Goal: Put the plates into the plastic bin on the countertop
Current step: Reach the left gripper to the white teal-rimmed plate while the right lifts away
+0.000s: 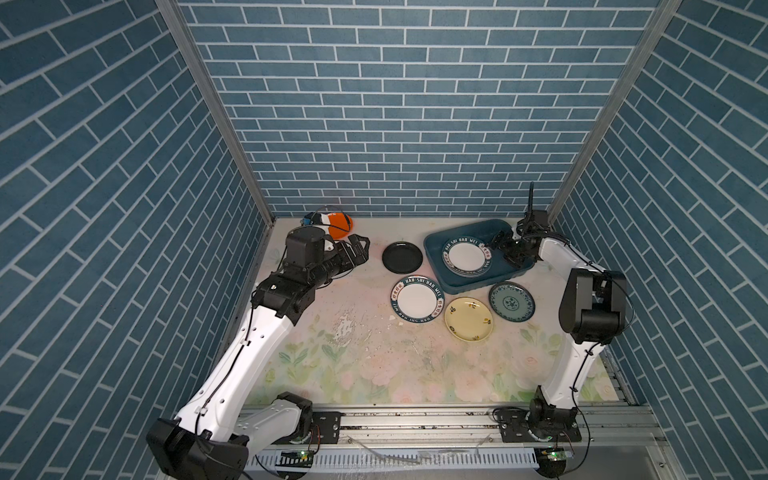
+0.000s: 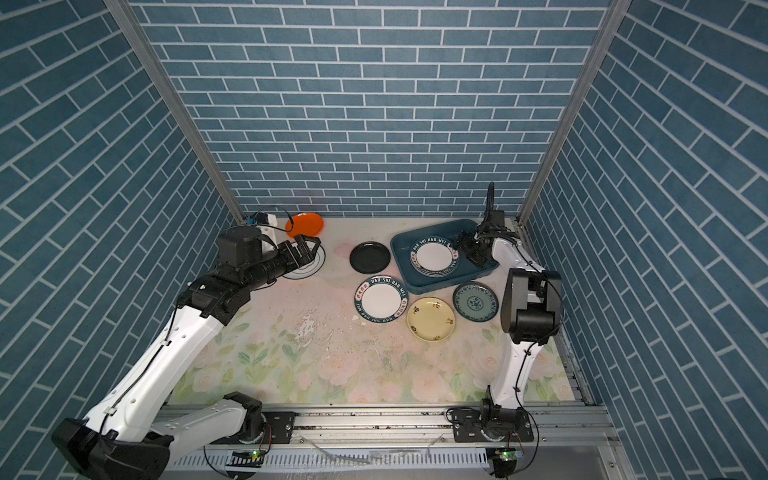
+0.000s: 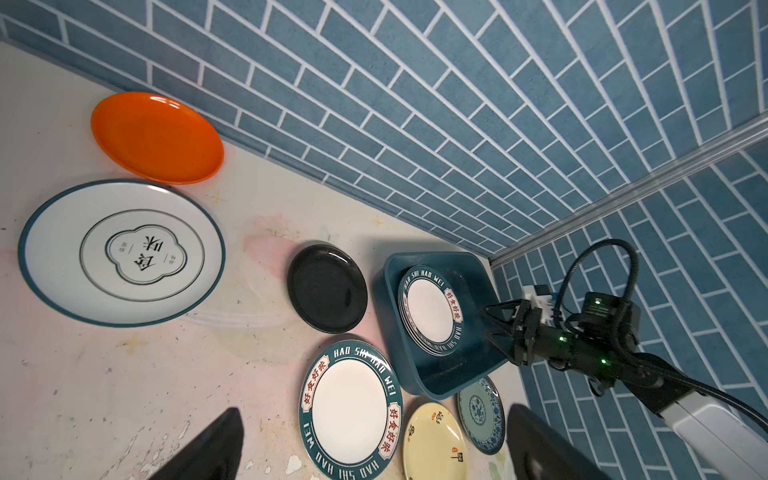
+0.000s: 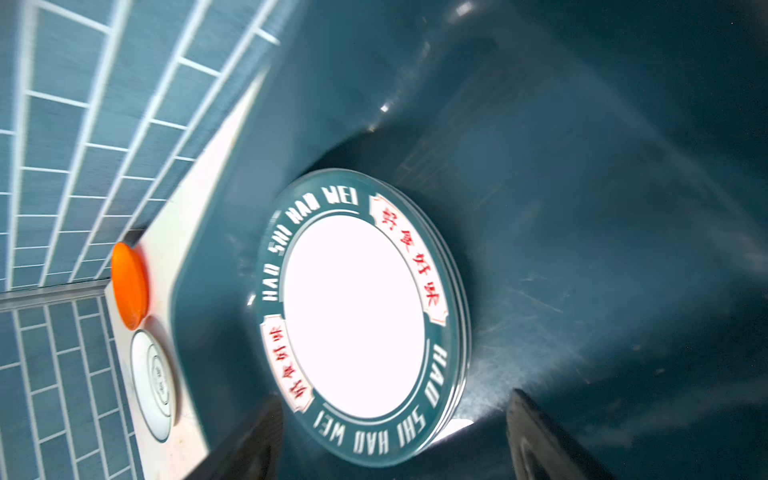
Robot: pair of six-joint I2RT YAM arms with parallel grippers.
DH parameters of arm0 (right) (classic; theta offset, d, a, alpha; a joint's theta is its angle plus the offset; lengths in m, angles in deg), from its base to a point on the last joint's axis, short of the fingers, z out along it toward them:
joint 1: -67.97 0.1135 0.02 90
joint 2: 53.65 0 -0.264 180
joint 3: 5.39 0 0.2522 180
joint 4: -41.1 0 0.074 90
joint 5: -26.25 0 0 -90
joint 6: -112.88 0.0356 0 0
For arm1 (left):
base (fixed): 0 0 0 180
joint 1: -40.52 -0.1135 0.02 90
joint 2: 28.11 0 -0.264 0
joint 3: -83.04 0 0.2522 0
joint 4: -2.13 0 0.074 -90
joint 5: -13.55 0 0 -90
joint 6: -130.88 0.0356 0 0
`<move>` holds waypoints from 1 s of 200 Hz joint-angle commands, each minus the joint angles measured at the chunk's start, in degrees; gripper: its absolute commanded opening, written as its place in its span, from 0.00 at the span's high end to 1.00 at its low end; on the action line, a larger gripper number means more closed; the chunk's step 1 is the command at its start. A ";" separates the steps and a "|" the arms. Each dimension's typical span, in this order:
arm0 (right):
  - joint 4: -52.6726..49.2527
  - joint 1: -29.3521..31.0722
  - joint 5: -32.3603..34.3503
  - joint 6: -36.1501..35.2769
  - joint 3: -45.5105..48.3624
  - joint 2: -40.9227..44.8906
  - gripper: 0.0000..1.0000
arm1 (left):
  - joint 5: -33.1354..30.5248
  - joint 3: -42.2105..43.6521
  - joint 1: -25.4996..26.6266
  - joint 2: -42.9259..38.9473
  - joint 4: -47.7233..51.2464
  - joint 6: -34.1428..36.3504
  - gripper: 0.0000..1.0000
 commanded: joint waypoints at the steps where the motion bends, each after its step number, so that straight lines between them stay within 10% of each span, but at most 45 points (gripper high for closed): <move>1: -2.12 0.16 -0.83 -2.92 -1.98 4.83 0.14 | 0.11 3.18 -3.12 -0.40 0.44 -4.52 0.00; 200: 1.02 18.53 -6.28 0.33 -0.89 19.92 0.02 | 18.96 13.08 -29.22 16.46 -7.71 -4.36 0.00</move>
